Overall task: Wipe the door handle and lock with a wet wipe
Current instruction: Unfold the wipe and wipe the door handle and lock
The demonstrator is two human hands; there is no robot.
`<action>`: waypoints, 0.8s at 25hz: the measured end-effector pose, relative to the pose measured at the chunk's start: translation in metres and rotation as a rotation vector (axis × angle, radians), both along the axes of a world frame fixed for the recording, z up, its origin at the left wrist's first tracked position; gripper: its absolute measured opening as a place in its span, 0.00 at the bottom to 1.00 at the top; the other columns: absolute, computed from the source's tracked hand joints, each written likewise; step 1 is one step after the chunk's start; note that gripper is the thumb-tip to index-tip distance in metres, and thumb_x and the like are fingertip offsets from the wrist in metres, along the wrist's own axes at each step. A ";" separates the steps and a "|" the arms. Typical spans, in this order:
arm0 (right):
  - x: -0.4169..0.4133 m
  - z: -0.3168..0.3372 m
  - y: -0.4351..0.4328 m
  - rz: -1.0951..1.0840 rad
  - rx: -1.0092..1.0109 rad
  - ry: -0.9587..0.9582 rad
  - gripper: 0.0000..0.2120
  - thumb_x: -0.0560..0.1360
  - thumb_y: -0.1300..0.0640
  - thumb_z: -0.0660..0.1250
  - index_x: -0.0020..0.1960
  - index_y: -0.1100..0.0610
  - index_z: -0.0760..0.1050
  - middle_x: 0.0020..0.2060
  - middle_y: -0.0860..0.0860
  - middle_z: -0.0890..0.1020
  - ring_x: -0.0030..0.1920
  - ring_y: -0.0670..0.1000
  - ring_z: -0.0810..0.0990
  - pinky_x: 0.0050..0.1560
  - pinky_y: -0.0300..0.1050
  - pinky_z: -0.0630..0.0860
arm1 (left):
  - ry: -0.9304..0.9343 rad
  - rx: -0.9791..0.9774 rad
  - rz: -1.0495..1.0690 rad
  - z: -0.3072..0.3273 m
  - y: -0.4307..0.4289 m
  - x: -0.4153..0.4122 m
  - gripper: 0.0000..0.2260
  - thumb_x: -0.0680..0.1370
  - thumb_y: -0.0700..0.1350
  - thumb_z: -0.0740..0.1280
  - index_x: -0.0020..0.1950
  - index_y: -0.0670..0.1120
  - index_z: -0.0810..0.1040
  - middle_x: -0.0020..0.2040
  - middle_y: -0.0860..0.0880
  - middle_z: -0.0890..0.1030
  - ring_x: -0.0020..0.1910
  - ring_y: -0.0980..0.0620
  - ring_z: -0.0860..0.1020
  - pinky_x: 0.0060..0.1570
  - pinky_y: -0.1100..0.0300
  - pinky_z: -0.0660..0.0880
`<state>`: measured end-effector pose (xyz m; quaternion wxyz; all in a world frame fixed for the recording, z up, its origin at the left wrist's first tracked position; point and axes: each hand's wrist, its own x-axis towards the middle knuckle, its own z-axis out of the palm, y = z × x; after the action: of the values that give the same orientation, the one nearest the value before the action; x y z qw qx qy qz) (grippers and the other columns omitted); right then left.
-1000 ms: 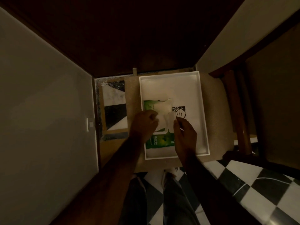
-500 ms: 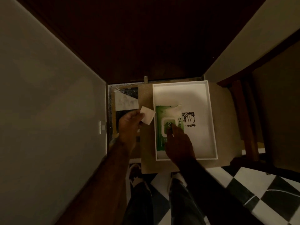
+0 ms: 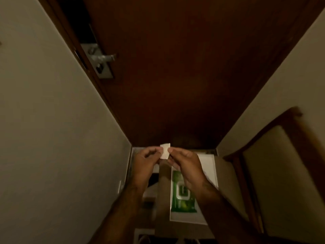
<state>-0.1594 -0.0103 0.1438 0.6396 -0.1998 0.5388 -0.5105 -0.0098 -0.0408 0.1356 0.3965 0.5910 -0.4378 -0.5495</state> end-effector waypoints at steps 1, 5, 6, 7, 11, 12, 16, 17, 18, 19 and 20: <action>-0.001 0.028 -0.004 0.000 -0.019 0.003 0.09 0.82 0.62 0.72 0.60 0.63 0.86 0.53 0.57 0.91 0.56 0.55 0.90 0.51 0.39 0.86 | -0.083 -0.093 -0.030 0.026 -0.002 0.001 0.05 0.76 0.46 0.74 0.46 0.57 0.87 0.52 0.52 0.86 0.51 0.58 0.84 0.44 0.67 0.80; -0.009 0.110 -0.011 0.046 -0.080 0.027 0.06 0.80 0.61 0.75 0.54 0.62 0.89 0.49 0.58 0.92 0.50 0.53 0.91 0.45 0.40 0.86 | -0.209 -0.308 -0.196 0.109 0.000 0.000 0.09 0.72 0.56 0.76 0.52 0.59 0.87 0.53 0.58 0.86 0.53 0.63 0.83 0.52 0.64 0.80; -0.012 0.129 -0.011 0.062 -0.091 0.057 0.05 0.79 0.61 0.75 0.53 0.61 0.89 0.49 0.57 0.92 0.48 0.50 0.91 0.44 0.39 0.86 | -0.200 -0.313 -0.220 0.129 0.001 -0.001 0.09 0.74 0.54 0.75 0.54 0.58 0.87 0.52 0.58 0.87 0.53 0.62 0.84 0.54 0.61 0.80; -0.015 0.148 -0.010 0.079 -0.110 0.081 0.05 0.79 0.60 0.76 0.53 0.60 0.89 0.48 0.56 0.92 0.47 0.48 0.91 0.44 0.37 0.86 | -0.187 -0.328 -0.226 0.146 0.002 -0.002 0.08 0.76 0.51 0.74 0.55 0.57 0.87 0.52 0.58 0.88 0.53 0.61 0.84 0.55 0.59 0.80; -0.026 0.204 -0.011 0.208 -0.157 0.308 0.07 0.81 0.57 0.73 0.48 0.56 0.89 0.44 0.52 0.91 0.45 0.49 0.89 0.44 0.41 0.82 | -0.175 -0.345 -0.113 0.201 0.006 0.000 0.06 0.78 0.45 0.72 0.47 0.55 0.88 0.47 0.53 0.88 0.50 0.53 0.85 0.53 0.53 0.81; -0.028 0.208 -0.014 0.233 -0.144 0.393 0.07 0.81 0.58 0.71 0.46 0.56 0.87 0.43 0.53 0.89 0.45 0.51 0.87 0.45 0.44 0.80 | -0.170 -0.325 -0.090 0.207 0.007 0.001 0.08 0.79 0.44 0.72 0.43 0.55 0.87 0.45 0.50 0.88 0.48 0.50 0.85 0.49 0.53 0.81; -0.028 0.245 -0.024 0.480 -0.213 0.487 0.05 0.79 0.60 0.73 0.54 0.55 0.84 0.52 0.55 0.87 0.55 0.57 0.86 0.51 0.47 0.79 | -0.164 -0.296 -0.144 0.236 0.004 0.014 0.12 0.79 0.43 0.70 0.38 0.55 0.82 0.39 0.51 0.83 0.42 0.51 0.81 0.41 0.59 0.76; -0.025 0.253 -0.030 0.554 -0.235 0.489 0.08 0.79 0.61 0.75 0.57 0.55 0.84 0.54 0.56 0.88 0.57 0.57 0.87 0.52 0.46 0.81 | -0.154 -0.302 -0.156 0.241 -0.001 0.018 0.11 0.79 0.43 0.70 0.38 0.54 0.83 0.38 0.52 0.83 0.41 0.52 0.81 0.41 0.58 0.75; -0.021 0.261 -0.036 0.595 -0.250 0.505 0.09 0.78 0.61 0.76 0.59 0.57 0.85 0.54 0.56 0.89 0.57 0.56 0.88 0.51 0.46 0.82 | -0.128 -0.304 -0.138 0.248 -0.005 0.021 0.09 0.78 0.44 0.71 0.39 0.53 0.83 0.37 0.52 0.84 0.40 0.52 0.81 0.40 0.58 0.75; -0.015 0.267 -0.042 0.591 -0.248 0.507 0.09 0.78 0.60 0.77 0.58 0.58 0.86 0.53 0.56 0.90 0.56 0.56 0.88 0.50 0.45 0.82 | -0.089 -0.300 -0.097 0.251 -0.011 0.025 0.06 0.77 0.46 0.73 0.40 0.52 0.84 0.38 0.51 0.85 0.40 0.51 0.82 0.40 0.57 0.76; -0.008 0.271 -0.050 0.553 -0.237 0.487 0.08 0.78 0.59 0.77 0.57 0.58 0.87 0.52 0.56 0.91 0.54 0.55 0.89 0.48 0.45 0.83 | -0.014 -0.281 -0.031 0.253 -0.016 0.028 0.03 0.75 0.49 0.76 0.42 0.51 0.85 0.39 0.49 0.86 0.41 0.49 0.84 0.40 0.56 0.77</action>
<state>-0.1676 -0.0602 0.4145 0.5789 -0.5255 0.5380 -0.3151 0.0181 -0.0566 0.3882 0.4638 0.5266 -0.5223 -0.4846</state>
